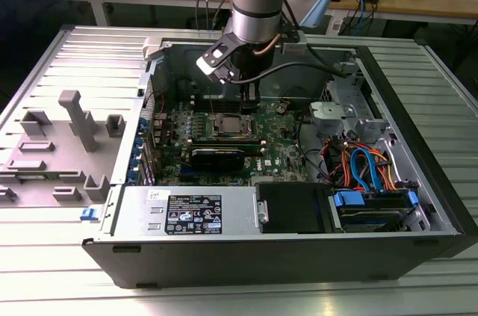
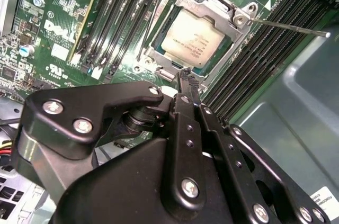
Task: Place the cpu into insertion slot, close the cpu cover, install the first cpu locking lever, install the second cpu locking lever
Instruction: 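Close the cpu cover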
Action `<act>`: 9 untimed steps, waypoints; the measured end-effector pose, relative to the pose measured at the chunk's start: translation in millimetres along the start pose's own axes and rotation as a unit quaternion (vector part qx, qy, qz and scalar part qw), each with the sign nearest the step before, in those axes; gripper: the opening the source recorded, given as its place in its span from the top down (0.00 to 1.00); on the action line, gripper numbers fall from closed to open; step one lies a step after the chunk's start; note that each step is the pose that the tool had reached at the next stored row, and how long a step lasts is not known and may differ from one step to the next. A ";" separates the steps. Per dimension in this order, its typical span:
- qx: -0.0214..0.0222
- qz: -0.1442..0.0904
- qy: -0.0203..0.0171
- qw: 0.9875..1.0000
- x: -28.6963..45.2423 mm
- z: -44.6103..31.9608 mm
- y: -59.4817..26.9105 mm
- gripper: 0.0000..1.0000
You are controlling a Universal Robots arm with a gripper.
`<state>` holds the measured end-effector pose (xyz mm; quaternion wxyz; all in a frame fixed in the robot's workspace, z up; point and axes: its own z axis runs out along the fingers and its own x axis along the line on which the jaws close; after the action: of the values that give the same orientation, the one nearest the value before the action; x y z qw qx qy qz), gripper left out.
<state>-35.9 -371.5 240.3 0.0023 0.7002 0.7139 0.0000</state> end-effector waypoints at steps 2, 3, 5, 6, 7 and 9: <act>0.000 0.000 0.000 1.000 0.0 0.2 -4.2 0.89; 0.000 0.000 0.000 1.000 0.1 0.6 -8.3 0.89; 0.000 0.000 0.000 1.000 0.3 2.3 -18.2 0.89; 0.000 0.000 0.000 1.000 0.4 4.6 -24.8 0.89; 0.000 0.000 0.000 1.000 0.5 6.6 -28.8 0.89; 0.000 0.000 0.000 1.000 0.7 10.1 -33.8 0.89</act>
<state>-69.7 -371.5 230.1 0.0024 0.7002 0.7139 -0.0002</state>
